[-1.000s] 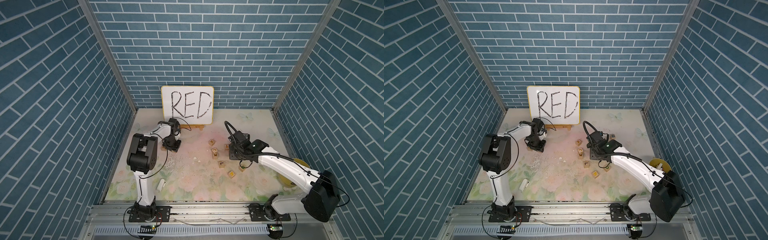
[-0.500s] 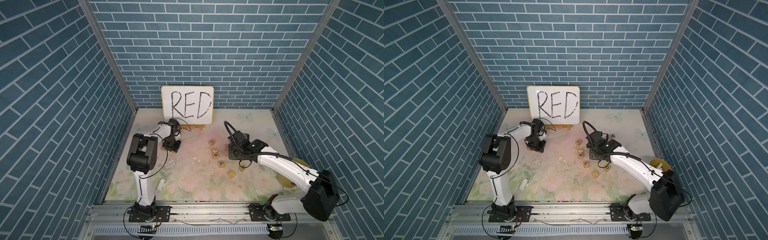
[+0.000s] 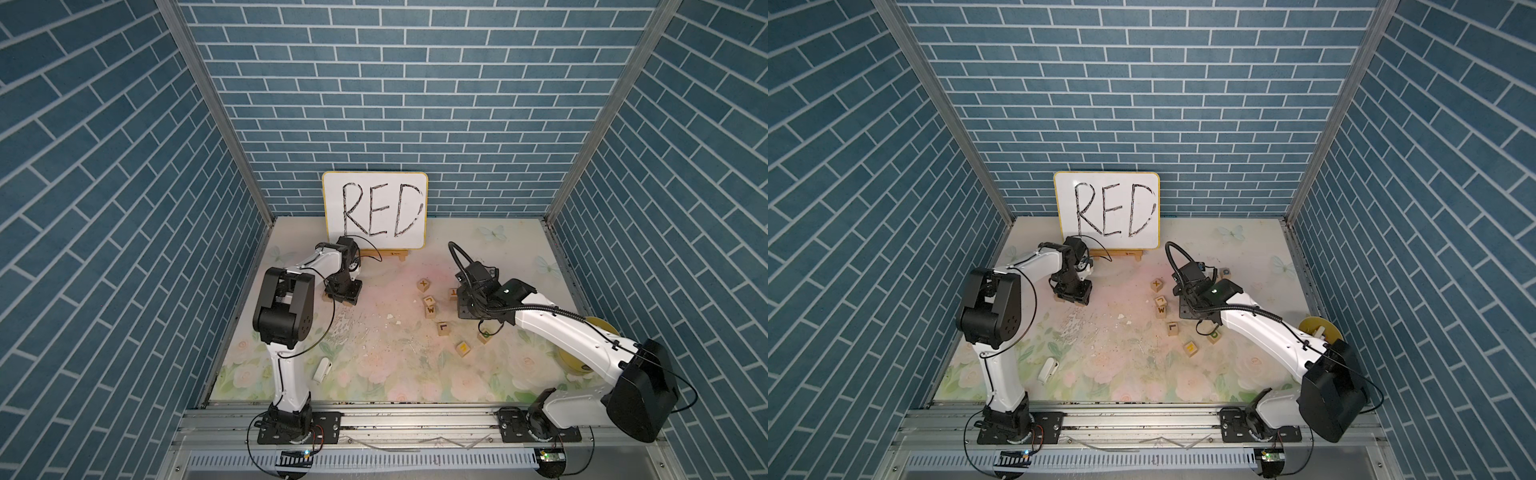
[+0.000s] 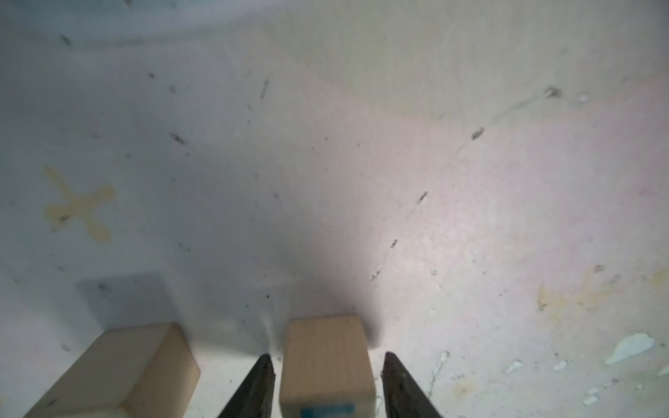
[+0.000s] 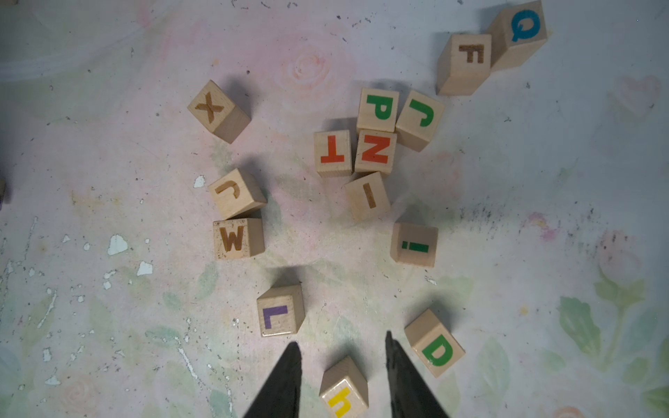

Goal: Assemble the uppercase word "red" with letter blocks
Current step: Place the letter block at the center of the board, then pick up the letter block from the center of the board.

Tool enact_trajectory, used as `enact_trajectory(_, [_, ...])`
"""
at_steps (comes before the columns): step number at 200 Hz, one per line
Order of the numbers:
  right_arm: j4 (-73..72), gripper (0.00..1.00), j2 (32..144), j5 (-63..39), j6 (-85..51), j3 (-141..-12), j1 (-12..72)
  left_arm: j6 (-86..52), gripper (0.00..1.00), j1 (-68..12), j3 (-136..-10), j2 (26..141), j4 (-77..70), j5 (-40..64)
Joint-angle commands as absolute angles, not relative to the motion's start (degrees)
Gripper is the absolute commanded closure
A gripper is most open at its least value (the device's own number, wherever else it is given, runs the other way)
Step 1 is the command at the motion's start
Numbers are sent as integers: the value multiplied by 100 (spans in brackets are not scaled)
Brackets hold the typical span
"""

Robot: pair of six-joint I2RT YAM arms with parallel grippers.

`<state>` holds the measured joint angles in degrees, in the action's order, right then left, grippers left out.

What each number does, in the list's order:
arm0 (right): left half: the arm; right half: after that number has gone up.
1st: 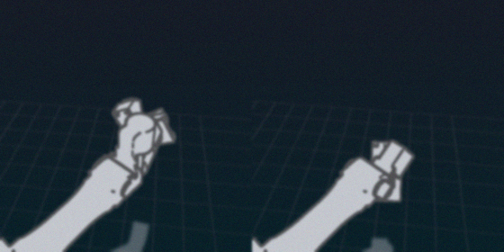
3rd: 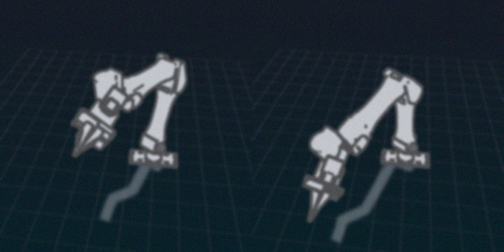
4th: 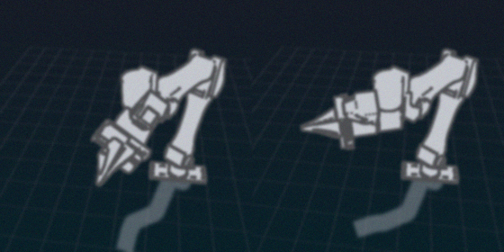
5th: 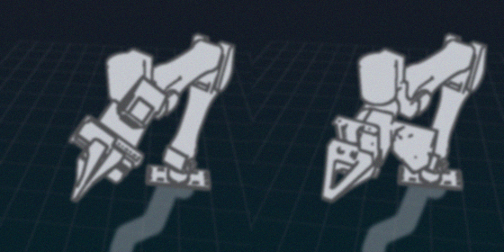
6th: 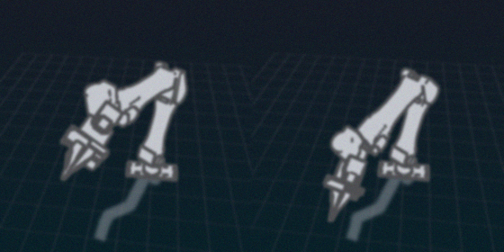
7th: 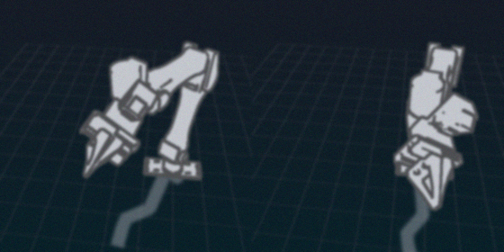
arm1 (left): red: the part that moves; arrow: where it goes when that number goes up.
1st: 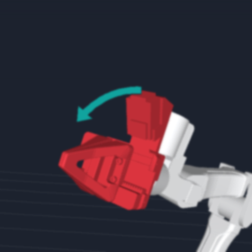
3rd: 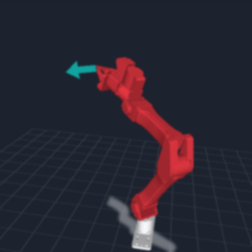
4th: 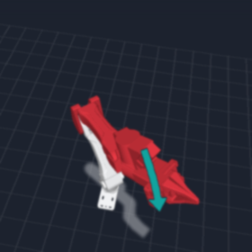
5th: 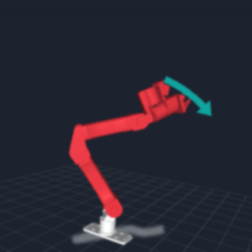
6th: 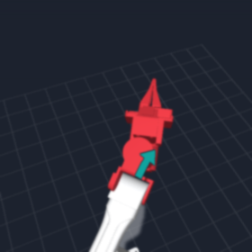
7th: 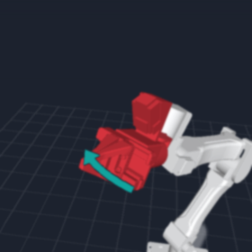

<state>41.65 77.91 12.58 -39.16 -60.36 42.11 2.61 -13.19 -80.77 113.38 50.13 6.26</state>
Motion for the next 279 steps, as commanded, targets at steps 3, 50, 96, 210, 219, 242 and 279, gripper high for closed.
enact_trajectory(3, [4344,57,7642,1450,-4087,-6045,4227,350,47,-1310,-8294,10772,5226,572])
enact_trajectory(50, [4713,53,7495,1699,-4140,-6179,4218,656,37,-1310,-8418,9865,5503,556])
enact_trajectory(96, [5472,44,7196,1960,-4421,-6165,4201,1612,26,-1325,-8923,8788,5862,1568])
enact_trajectory(210, [5047,42,6970,1056,-5393,-4641,3345,2213,7,-1901,-8785,8082,6012,2042])
enact_trajectory(219, [4920,42,7057,1001,-5383,-4632,3323,2239,7,-1937,-8780,8069,6003,2049])
enact_trajectory(242, [4714,42,7320,923,-5357,-4773,3302,2213,7,-1951,-8771,8003,5925,2097])
enact_trajectory(279, [4668,42,7846,896,-5287,-5131,3265,2204,7,-1967,-8707,7906,5832,2061])
